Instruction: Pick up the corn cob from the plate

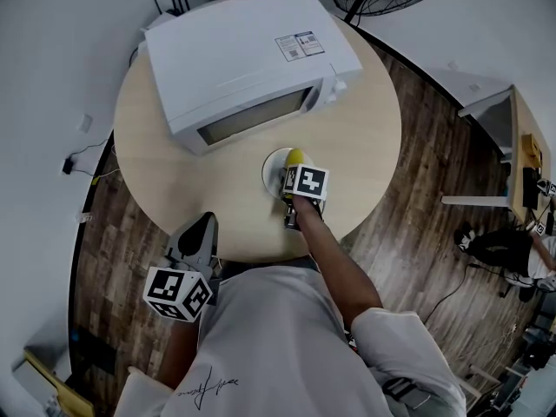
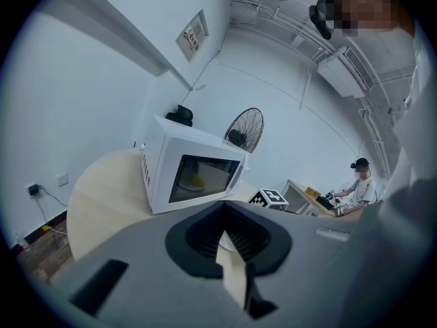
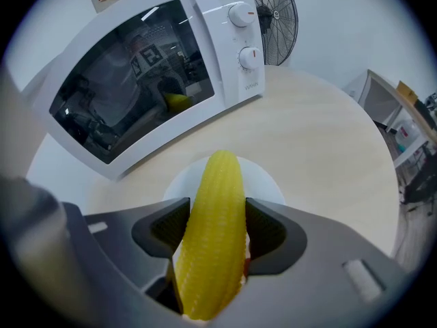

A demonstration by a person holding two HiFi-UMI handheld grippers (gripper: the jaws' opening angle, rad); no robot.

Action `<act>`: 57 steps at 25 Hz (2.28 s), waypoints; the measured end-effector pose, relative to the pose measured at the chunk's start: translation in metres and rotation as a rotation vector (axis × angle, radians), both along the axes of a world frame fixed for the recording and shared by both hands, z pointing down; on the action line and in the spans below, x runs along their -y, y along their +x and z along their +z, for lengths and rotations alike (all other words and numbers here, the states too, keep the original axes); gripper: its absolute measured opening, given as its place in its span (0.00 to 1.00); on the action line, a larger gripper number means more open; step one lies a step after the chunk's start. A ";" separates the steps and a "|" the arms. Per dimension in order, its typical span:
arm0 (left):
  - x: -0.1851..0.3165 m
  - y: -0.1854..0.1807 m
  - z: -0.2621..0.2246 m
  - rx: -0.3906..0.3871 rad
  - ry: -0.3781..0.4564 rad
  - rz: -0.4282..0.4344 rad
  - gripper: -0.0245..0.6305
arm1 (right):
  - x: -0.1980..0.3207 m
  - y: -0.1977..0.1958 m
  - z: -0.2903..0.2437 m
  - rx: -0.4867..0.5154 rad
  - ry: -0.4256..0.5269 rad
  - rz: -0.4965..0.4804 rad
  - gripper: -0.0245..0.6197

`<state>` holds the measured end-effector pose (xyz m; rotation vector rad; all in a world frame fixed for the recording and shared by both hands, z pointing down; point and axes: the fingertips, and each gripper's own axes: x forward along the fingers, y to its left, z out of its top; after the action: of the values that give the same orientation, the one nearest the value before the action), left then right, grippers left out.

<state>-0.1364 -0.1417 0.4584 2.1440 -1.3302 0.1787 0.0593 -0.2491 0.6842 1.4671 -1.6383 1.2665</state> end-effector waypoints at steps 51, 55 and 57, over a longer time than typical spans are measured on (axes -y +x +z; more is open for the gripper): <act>-0.023 -0.001 -0.013 -0.001 0.055 0.020 0.03 | -0.042 0.012 -0.065 0.069 0.159 -0.036 0.45; -0.024 -0.002 -0.014 -0.003 0.061 0.023 0.03 | -0.045 0.012 -0.072 0.085 0.177 -0.033 0.45; -0.025 -0.002 -0.014 -0.003 0.063 0.024 0.03 | -0.048 0.012 -0.074 0.090 0.184 -0.031 0.45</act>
<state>-0.1385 -0.1169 0.4445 2.2128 -1.3247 0.1447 0.0715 -0.2011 0.6102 1.5040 -1.8727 1.2069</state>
